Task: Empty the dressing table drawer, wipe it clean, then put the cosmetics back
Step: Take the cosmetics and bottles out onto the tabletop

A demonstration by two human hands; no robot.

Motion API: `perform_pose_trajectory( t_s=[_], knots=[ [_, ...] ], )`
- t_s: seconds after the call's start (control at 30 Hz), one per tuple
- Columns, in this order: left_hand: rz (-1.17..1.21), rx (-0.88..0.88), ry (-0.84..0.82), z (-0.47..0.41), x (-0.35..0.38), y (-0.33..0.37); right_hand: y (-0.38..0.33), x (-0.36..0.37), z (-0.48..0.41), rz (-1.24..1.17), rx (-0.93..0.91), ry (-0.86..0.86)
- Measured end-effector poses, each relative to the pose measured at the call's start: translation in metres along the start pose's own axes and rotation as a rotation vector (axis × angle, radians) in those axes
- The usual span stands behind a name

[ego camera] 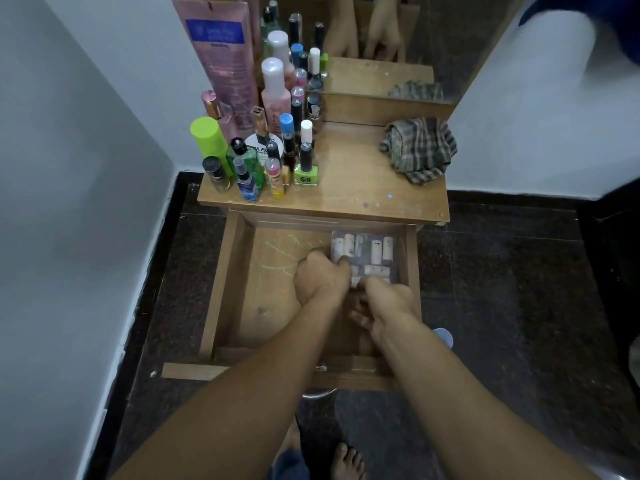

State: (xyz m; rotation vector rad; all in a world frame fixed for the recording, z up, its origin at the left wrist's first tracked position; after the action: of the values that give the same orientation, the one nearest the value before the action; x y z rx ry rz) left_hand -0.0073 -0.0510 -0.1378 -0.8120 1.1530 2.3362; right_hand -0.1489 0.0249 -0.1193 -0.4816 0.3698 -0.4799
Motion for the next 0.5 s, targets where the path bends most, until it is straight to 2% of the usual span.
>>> perform_pose_trajectory(
  t_s=[0.07,0.13,0.5],
  knots=[
    [-0.003,-0.032,-0.016,-0.004,0.001,0.0,-0.002,0.012,0.006,-0.295,0.12,-0.073],
    [0.0,-0.061,-0.026,-0.006,0.0,-0.001,-0.001,0.021,0.004,-0.463,0.199,-0.094],
    [0.12,-0.077,-0.097,-0.006,-0.001,-0.004,0.026,0.022,-0.029,-0.437,0.268,-0.003]
  ],
)
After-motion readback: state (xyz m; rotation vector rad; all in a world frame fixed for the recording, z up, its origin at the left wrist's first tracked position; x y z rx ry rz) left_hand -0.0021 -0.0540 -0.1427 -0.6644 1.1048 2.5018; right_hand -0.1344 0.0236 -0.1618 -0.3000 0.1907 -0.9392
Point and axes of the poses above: each hand's wrist, its own z-axis away from the middle knuckle, its own x-axis out of the palm, y = z × x, the point moved 8 cm from there along -z, towards the middle knuckle, and after that the axes turned 2 degrees about x, right-handed, at the moved point
